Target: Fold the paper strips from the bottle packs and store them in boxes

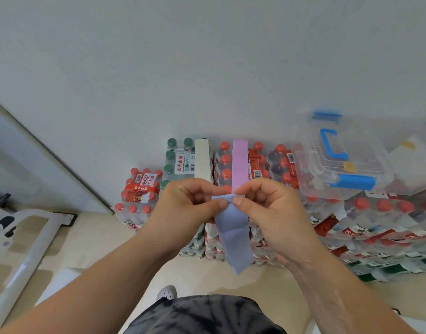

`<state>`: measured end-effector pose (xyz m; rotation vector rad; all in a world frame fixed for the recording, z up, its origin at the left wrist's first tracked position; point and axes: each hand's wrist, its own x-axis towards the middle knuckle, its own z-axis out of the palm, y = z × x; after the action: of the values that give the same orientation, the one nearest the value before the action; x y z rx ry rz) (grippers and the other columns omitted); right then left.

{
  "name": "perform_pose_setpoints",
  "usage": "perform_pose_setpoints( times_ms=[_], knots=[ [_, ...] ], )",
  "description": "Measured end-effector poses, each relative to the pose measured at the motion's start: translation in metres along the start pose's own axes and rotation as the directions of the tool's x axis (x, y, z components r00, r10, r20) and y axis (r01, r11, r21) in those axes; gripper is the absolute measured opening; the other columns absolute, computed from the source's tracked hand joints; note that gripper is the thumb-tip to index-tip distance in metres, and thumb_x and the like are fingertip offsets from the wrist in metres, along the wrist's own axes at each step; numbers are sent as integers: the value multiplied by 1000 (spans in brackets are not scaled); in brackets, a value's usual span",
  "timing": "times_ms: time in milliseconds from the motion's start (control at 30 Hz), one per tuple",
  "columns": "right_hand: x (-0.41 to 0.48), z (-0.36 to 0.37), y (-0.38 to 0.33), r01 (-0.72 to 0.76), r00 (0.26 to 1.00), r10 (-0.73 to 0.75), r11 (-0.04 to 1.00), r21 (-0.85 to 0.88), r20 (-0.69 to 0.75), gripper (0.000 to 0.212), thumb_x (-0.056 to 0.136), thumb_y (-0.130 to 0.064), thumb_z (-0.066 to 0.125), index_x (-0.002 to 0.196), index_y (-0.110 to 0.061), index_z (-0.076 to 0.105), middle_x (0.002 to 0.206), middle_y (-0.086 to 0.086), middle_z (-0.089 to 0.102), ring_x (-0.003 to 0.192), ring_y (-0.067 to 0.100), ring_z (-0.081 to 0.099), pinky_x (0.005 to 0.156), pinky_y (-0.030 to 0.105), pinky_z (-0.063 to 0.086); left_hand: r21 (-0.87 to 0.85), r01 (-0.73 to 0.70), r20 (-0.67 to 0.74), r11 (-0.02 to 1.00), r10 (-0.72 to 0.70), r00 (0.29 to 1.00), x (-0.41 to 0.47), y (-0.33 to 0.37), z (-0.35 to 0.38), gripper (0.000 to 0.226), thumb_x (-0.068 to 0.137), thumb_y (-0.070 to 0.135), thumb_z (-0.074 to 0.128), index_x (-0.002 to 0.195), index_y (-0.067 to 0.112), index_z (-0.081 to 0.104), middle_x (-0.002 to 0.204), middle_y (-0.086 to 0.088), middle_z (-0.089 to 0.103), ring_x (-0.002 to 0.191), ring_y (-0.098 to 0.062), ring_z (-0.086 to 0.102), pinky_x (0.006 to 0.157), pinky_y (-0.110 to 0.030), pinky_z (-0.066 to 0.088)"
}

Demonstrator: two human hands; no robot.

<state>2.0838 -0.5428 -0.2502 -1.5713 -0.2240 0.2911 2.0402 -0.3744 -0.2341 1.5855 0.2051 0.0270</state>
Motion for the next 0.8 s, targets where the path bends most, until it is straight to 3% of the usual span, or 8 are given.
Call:
perform_pose_setpoints(
  times_ms=[133, 233, 333, 400, 500, 633, 733, 800],
  knots=[
    [-2, 3, 1, 9, 1000, -8, 999, -32, 24, 20, 90, -8, 72, 84, -28, 72, 69, 1, 67, 68, 20, 63, 67, 35, 55, 62, -46, -41, 997, 49, 998, 3, 0, -2, 31, 80, -4, 75, 74, 26, 80, 83, -31, 65, 76, -47, 61, 75, -53, 56],
    [-3, 5, 4, 8, 999, -7, 1000, -29, 31, 20, 91, -9, 71, 86, -28, 72, 61, 7, 56, 62, 18, 53, 61, 30, 46, 186, -108, -42, 977, 118, 992, 2, -1, -6, 34, 81, -3, 76, 73, 30, 80, 74, -15, 68, 68, -22, 60, 68, -34, 53],
    [-4, 10, 4, -16, 999, 16, 1000, 12, 28, 14, 90, -5, 72, 88, -19, 74, 67, -1, 67, 63, 9, 58, 60, 19, 47, 320, -182, -47, 930, 208, 977, 0, 0, -10, 37, 82, -2, 75, 75, 35, 75, 70, 12, 72, 61, 0, 61, 59, -15, 49],
    [-4, 14, 5, -19, 1000, 19, 999, 28, 4, 13, 88, -5, 74, 86, -18, 76, 77, 3, 73, 70, 8, 64, 62, 18, 49, 350, -193, -51, 917, 224, 973, 0, 1, -12, 35, 82, -1, 75, 78, 34, 75, 69, 15, 72, 59, -1, 61, 58, -15, 49],
    [-3, 17, 7, -23, 999, 24, 999, 34, -23, 17, 88, -5, 74, 83, -22, 75, 81, 5, 75, 71, 8, 65, 60, 15, 48, 266, -147, -49, 953, 166, 985, -2, 0, -15, 28, 80, 0, 77, 76, 27, 78, 68, 5, 73, 58, -8, 60, 56, -19, 48],
    [-4, 18, 7, -50, 999, 51, 998, 48, -2, 14, 88, -7, 75, 86, -21, 76, 87, 7, 76, 77, 11, 68, 66, 19, 51, 114, -82, -62, 990, 89, 994, -4, -4, -16, 15, 77, 8, 80, 76, 23, 80, 77, -11, 75, 77, -40, 68, 71, -42, 58],
    [-3, 19, 9, -51, 998, 49, 998, 45, 42, 13, 90, -11, 74, 88, -24, 74, 93, 10, 75, 88, 24, 70, 76, 29, 55, 91, -79, -81, 993, 87, 993, -7, -3, -15, 13, 74, 11, 80, 75, 24, 80, 75, -7, 75, 76, -29, 69, 74, -39, 58],
    [-4, 19, 11, -58, 997, 54, 996, 62, 56, 10, 90, -15, 74, 96, -23, 72, 91, 20, 72, 91, 38, 67, 78, 39, 56, 99, -89, -82, 991, 97, 992, -7, -3, -16, 16, 75, 8, 81, 74, 24, 79, 76, -7, 75, 77, -32, 69, 75, -42, 58]
  ],
)
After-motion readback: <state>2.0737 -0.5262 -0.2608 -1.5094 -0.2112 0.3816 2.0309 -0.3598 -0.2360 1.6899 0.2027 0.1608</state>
